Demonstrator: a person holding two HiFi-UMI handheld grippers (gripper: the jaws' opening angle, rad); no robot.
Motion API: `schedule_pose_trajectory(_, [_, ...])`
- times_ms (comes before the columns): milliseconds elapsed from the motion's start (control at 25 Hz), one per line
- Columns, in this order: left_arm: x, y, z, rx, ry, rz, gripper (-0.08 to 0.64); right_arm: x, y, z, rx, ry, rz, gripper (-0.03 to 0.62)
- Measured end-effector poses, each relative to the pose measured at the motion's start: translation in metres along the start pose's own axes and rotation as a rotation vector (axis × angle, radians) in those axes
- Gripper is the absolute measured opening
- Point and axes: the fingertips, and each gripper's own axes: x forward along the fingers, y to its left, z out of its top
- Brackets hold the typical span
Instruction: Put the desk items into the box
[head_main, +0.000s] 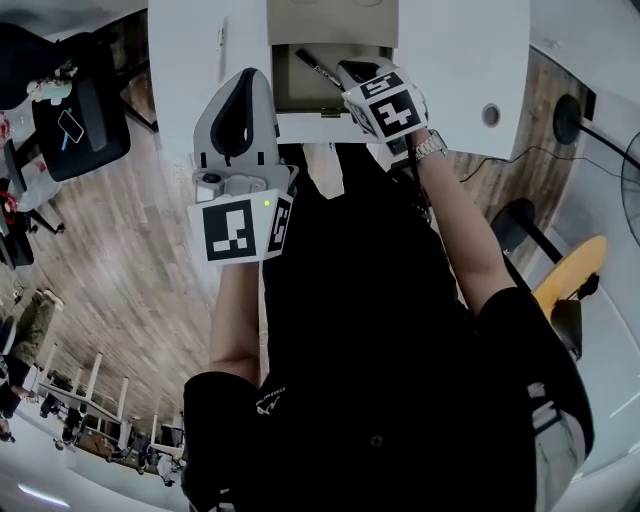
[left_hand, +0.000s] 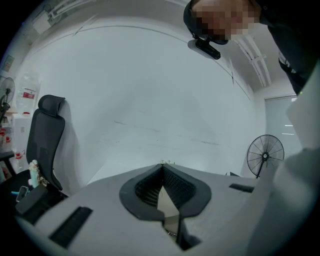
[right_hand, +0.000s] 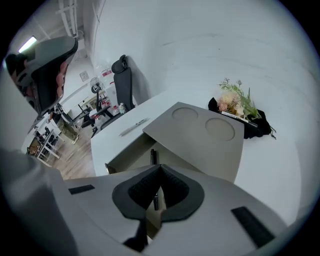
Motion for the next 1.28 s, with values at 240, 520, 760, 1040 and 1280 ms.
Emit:
schedule_pose_trajectory(240, [0.002, -0.013, 0.004, 0.016, -0.002, -0.017, 0.008, -0.031, -0.015, 0.013, 0.038, -0.068, -0.019, -0.002])
schedule_pose_trajectory(520, [0.011, -0.033, 0.019, 0.041, -0.02, -0.042, 0.008, -0.07, -0.035, 0.038, 0.074, -0.166, -0.026, -0.002])
schedule_pose_trajectory(760, [0.015, -0.053, 0.035, 0.06, -0.048, -0.056, 0.008, -0.113, -0.049, 0.06, 0.09, -0.263, -0.045, -0.002])
schedule_pose_trajectory(1040, [0.012, -0.077, 0.047, 0.092, -0.07, -0.061, 0.008, -0.158, -0.061, 0.073, 0.118, -0.368, -0.044, -0.002])
schedule_pose_trajectory(1280, [0.003, -0.091, 0.054, 0.096, -0.093, -0.042, 0.008, -0.193, -0.061, 0.081, 0.124, -0.452, -0.02, -0.002])
